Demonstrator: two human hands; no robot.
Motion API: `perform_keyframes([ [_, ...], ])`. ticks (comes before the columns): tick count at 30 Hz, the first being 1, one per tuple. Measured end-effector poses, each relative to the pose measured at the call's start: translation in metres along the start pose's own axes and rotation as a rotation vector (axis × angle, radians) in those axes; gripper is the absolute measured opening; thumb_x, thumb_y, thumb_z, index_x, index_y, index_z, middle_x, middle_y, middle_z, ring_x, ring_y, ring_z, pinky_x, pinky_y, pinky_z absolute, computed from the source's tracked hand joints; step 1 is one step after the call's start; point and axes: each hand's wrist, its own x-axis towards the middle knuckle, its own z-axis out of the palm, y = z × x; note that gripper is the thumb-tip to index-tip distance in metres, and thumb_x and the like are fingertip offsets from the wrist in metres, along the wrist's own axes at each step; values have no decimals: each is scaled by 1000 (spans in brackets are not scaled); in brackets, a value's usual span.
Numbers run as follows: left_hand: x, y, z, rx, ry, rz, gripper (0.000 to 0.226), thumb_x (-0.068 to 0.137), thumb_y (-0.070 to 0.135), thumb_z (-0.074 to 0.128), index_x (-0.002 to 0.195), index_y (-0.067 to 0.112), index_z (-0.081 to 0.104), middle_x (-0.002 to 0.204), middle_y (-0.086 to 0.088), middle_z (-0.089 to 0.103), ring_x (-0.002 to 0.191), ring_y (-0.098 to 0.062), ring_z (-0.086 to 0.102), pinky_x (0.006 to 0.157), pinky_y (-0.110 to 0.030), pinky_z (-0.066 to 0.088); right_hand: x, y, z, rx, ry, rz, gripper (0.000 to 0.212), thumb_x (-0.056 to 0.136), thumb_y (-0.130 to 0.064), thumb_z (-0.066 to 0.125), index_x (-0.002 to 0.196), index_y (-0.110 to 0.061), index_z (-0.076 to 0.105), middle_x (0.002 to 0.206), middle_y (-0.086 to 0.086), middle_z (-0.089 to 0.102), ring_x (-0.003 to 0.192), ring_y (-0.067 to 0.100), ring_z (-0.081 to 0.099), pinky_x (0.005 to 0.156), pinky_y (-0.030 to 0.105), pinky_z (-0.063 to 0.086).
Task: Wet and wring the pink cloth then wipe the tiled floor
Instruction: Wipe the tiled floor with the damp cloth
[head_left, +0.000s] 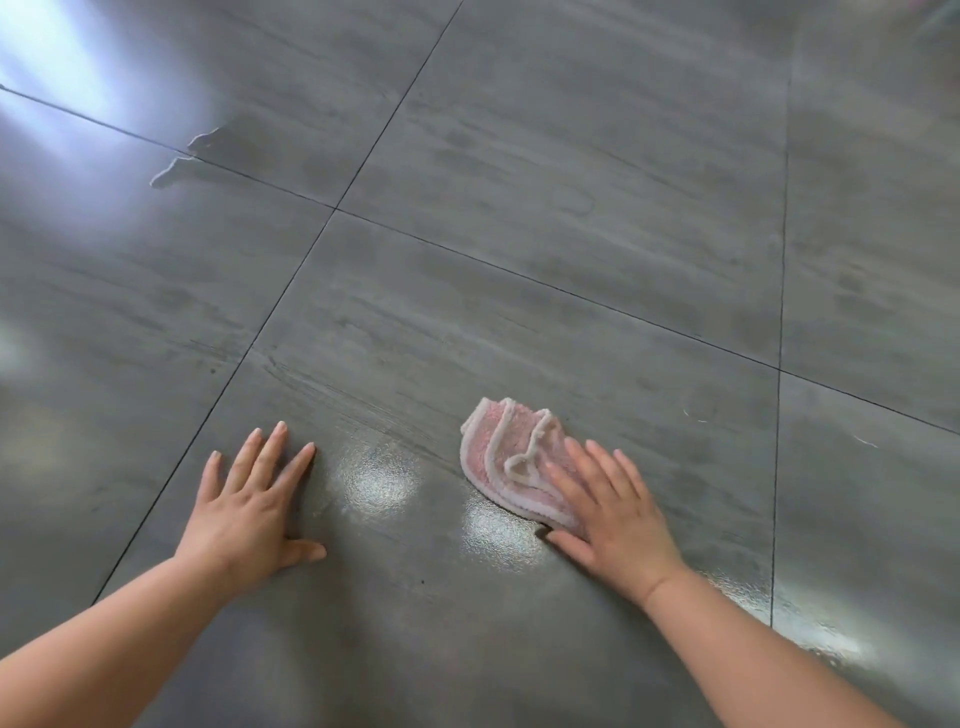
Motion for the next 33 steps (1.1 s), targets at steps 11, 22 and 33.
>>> perform_keyframes([
  [11, 32, 156, -15, 186, -71, 658, 76, 84, 48, 52, 143, 26, 10, 157, 2, -1, 145, -14, 5, 118, -30, 7, -17, 16, -17, 524, -130, 240, 24, 73, -13, 64, 97, -12, 65, 115, 1, 57, 108, 25, 50, 89, 34, 50],
  [22, 71, 189, -21, 302, 56, 620, 34, 94, 33, 35, 126, 27, 47, 141, 6, 40, 133, -18, 30, 109, -31, 20, -11, 25, -25, 382, -280, 330, 35, 89, -2, 39, 122, -9, 45, 130, 9, 42, 121, 24, 40, 90, 36, 40],
  [33, 68, 172, -95, -564, 286, 277, 15, 89, 15, 48, 100, 9, 56, 85, -10, 62, 90, -34, 60, 77, -33, 44, 48, 58, -107, 718, 186, 566, 25, 84, -4, 49, 101, -12, 66, 96, 11, 70, 88, 26, 60, 69, 29, 37],
])
